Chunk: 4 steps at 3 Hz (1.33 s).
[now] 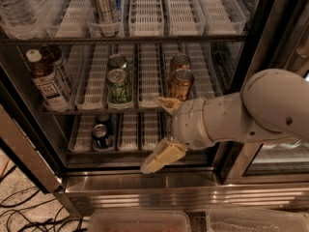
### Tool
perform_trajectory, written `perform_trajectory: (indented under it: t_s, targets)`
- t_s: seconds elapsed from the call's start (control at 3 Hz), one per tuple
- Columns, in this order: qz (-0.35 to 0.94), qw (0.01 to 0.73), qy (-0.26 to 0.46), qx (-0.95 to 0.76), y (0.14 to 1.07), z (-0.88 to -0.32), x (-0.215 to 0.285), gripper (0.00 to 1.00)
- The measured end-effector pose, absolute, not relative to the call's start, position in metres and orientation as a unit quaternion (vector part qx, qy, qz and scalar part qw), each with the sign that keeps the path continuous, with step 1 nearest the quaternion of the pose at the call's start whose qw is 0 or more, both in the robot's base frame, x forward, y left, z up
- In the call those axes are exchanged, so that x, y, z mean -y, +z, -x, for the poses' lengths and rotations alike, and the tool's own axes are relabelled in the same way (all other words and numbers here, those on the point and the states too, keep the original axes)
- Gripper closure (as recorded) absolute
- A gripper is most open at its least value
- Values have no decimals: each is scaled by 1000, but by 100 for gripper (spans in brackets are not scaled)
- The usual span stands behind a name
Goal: Pick green can from middle shelf of fridge
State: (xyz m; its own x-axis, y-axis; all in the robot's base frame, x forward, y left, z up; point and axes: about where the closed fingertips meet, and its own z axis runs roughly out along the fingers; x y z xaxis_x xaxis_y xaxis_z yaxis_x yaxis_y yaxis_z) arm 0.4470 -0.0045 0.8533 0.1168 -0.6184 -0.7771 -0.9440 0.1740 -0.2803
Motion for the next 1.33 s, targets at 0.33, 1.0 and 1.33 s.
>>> perform_trajectory:
  t_s: [0.33, 1.0, 1.33]
  targets:
    - [570, 469, 231, -633, 861, -456, -11, 0]
    - [479, 508, 216, -682, 850, -476, -21, 0]
    - [470, 516, 200, -688, 851, -485, -16, 0]
